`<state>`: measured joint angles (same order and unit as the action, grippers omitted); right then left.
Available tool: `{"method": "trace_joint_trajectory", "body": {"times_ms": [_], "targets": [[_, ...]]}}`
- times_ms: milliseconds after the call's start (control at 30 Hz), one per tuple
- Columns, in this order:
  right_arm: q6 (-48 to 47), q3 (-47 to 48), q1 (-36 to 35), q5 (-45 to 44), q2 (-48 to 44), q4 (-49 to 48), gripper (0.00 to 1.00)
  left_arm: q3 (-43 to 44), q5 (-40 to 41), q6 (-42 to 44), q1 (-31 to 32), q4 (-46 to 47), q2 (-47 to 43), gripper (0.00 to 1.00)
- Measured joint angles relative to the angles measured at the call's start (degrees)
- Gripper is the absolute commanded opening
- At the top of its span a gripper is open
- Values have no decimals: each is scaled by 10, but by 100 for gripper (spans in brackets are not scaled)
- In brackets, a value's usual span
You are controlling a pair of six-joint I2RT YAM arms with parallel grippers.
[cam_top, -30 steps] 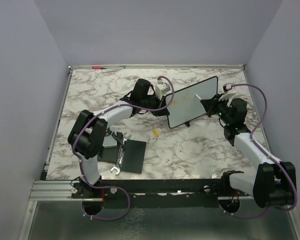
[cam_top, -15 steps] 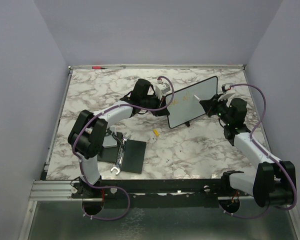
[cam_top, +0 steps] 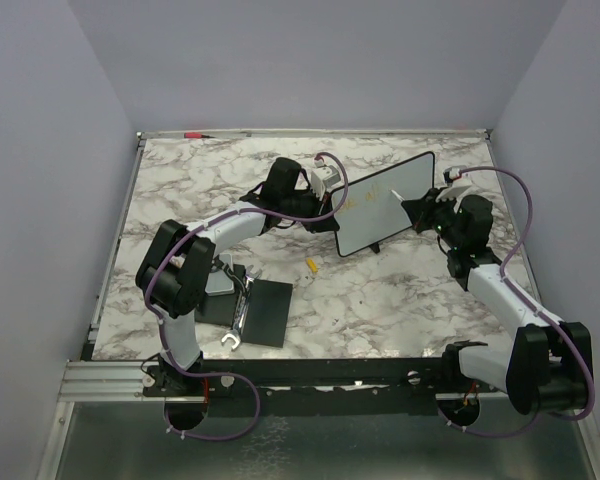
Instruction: Write a sentence on the whiteboard
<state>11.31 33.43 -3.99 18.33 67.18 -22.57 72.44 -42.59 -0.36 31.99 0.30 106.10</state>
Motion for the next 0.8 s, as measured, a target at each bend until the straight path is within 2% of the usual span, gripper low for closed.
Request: {"method": "trace_joint_trajectory", "body": {"times_ms": [800], "targets": [[-4,10,0,-5,0,-1,1,1,-1,0,0,-1,0,0]]}}
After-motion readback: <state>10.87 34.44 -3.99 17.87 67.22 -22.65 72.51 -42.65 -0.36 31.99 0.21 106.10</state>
